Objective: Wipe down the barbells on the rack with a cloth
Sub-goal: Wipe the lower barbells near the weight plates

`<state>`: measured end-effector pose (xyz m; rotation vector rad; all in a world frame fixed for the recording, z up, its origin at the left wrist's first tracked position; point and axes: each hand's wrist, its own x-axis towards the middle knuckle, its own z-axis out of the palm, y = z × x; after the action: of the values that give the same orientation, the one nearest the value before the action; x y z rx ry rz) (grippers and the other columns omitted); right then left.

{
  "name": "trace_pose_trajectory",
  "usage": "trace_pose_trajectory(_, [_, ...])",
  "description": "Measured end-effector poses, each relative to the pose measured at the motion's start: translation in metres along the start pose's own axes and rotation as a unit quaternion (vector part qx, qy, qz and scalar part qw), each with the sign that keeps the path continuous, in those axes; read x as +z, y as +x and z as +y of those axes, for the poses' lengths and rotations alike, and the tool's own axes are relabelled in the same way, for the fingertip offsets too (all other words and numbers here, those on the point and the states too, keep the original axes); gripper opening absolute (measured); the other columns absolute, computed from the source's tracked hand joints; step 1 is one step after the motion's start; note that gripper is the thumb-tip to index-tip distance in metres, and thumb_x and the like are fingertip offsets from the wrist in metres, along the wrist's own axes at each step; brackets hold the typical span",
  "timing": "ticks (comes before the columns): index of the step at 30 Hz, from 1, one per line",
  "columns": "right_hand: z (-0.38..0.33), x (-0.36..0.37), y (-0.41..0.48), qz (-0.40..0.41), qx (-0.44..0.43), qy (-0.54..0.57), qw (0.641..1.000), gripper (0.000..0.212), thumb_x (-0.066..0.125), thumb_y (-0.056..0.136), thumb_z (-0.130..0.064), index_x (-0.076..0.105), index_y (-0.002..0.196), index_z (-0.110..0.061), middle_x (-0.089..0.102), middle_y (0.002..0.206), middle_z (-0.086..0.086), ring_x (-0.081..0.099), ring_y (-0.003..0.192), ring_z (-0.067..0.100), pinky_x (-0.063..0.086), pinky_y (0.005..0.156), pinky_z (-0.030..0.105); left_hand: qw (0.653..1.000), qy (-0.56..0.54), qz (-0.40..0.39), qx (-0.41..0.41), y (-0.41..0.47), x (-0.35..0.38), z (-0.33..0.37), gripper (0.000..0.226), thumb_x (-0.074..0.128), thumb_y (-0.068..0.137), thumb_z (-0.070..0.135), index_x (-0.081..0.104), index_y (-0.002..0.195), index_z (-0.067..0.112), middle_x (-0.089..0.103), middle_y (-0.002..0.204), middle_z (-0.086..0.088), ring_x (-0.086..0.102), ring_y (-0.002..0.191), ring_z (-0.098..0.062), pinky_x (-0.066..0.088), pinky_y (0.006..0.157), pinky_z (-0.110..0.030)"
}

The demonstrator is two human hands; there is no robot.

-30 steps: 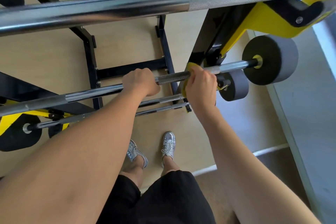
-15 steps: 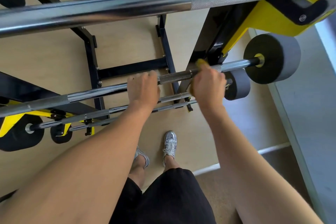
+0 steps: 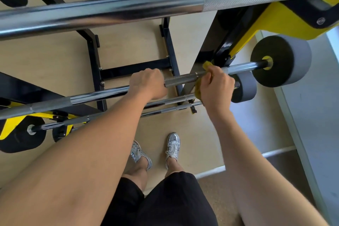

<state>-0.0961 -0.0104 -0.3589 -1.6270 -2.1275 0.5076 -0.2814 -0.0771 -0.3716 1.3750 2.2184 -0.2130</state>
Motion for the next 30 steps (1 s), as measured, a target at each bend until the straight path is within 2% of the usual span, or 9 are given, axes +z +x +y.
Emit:
trace_pose_trajectory(3, [-0.031, 0.027, -0.036, -0.038, -0.059, 0.058, 0.996, 0.022, 0.057, 0.102, -0.005, 0.074, 0.116, -0.008, 0.070, 0.090, -0.002, 0.057, 0.075, 0.009, 0.034, 0.074, 0.002, 0.996, -0.027, -0.085, 0.001, 0.007, -0.010, -0.001, 0.021, 0.063, 0.087, 0.040, 0.059, 0.087, 0.019, 0.063, 0.085, -0.002, 0.061, 0.075, -0.023, 0.051, 0.069, -0.037])
trace_pose_trajectory(6, [-0.034, 0.033, -0.045, -0.112, -0.181, 0.116, 0.970, 0.021, 0.061, 0.102, -0.010, 0.075, 0.118, -0.007, 0.072, 0.088, 0.000, 0.051, 0.071, 0.002, 0.031, 0.076, -0.006, 0.995, -0.021, -0.094, 0.036, 0.006, -0.009, -0.008, 0.017, 0.074, 0.078, 0.035, 0.066, 0.079, 0.021, 0.068, 0.079, -0.001, 0.066, 0.072, -0.022, 0.055, 0.064, -0.035])
trace_pose_trajectory(8, [-0.012, 0.022, -0.030, -0.092, -0.201, 0.094, 0.971, 0.023, 0.065, 0.100, -0.011, 0.076, 0.120, -0.009, 0.073, 0.087, 0.000, 0.050, 0.070, 0.001, 0.030, 0.078, -0.008, 0.995, -0.033, -0.077, 0.060, -0.001, -0.007, -0.016, 0.016, 0.079, 0.073, 0.029, 0.065, 0.080, 0.025, 0.067, 0.078, 0.002, 0.067, 0.073, -0.021, 0.059, 0.065, -0.038])
trace_pose_trajectory(13, [0.000, 0.015, -0.029, 0.013, 0.064, 0.120, 0.991, 0.026, 0.056, 0.100, -0.008, 0.069, 0.121, -0.017, 0.067, 0.089, -0.008, 0.057, 0.069, 0.002, 0.054, 0.070, 0.020, 0.982, -0.180, -0.039, 0.047, -0.013, -0.002, -0.028, 0.043, 0.074, 0.078, 0.013, 0.063, 0.117, 0.026, 0.065, 0.104, 0.006, 0.064, 0.094, -0.017, 0.059, 0.081, -0.038])
trace_pose_trajectory(18, [-0.028, 0.028, -0.057, -0.173, -0.140, 0.174, 0.959, 0.022, 0.057, 0.104, -0.008, 0.066, 0.123, -0.015, 0.063, 0.082, -0.012, 0.058, 0.071, -0.015, 0.039, 0.067, -0.001, 0.923, -0.376, 0.079, -0.009, -0.037, -0.011, -0.027, 0.026, 0.061, 0.093, 0.007, 0.076, 0.108, 0.023, 0.071, 0.105, 0.007, 0.063, 0.100, -0.007, 0.048, 0.085, -0.024])
trace_pose_trajectory(21, [-0.029, 0.022, -0.063, -0.256, -0.099, 0.186, 0.943, 0.024, 0.056, 0.106, -0.019, 0.050, 0.128, -0.025, 0.068, 0.091, -0.010, 0.061, 0.075, -0.003, 0.056, 0.074, 0.017, 0.898, -0.391, 0.200, -0.024, -0.062, -0.009, -0.026, 0.018, 0.063, 0.094, 0.018, 0.080, 0.089, 0.021, 0.073, 0.085, 0.009, 0.067, 0.086, -0.006, 0.056, 0.079, -0.030])
trace_pose_trajectory(23, [-0.030, 0.018, -0.069, -0.289, -0.075, 0.215, 0.930, 0.040, 0.062, 0.103, -0.020, 0.040, 0.136, -0.030, 0.075, 0.101, -0.006, 0.067, 0.084, 0.005, 0.062, 0.081, 0.032, 0.897, -0.413, 0.160, -0.012, -0.076, -0.006, -0.024, 0.018, 0.065, 0.095, 0.032, 0.080, 0.089, 0.023, 0.073, 0.081, 0.009, 0.069, 0.083, -0.008, 0.059, 0.079, -0.038])
trace_pose_trajectory(25, [-0.028, 0.015, -0.075, -0.309, -0.060, 0.229, 0.921, 0.057, 0.068, 0.099, -0.021, 0.040, 0.147, -0.033, 0.078, 0.105, -0.005, 0.072, 0.096, 0.010, 0.060, 0.087, 0.033, 0.904, -0.422, 0.062, 0.010, -0.089, -0.002, -0.019, 0.024, 0.066, 0.097, 0.047, 0.080, 0.093, 0.027, 0.074, 0.082, 0.010, 0.070, 0.085, -0.011, 0.060, 0.081, -0.039])
trace_pose_trajectory(30, [-0.015, 0.020, -0.094, -0.302, 0.015, 0.226, 0.926, 0.030, 0.082, 0.087, -0.040, 0.068, 0.107, -0.022, 0.075, 0.094, -0.010, 0.072, 0.085, 0.005, 0.065, 0.075, 0.035, 0.921, -0.388, -0.028, 0.029, -0.108, 0.014, -0.021, 0.017, 0.075, 0.094, 0.038, 0.080, 0.107, 0.029, 0.075, 0.098, 0.012, 0.069, 0.098, -0.008, 0.058, 0.092, -0.036])
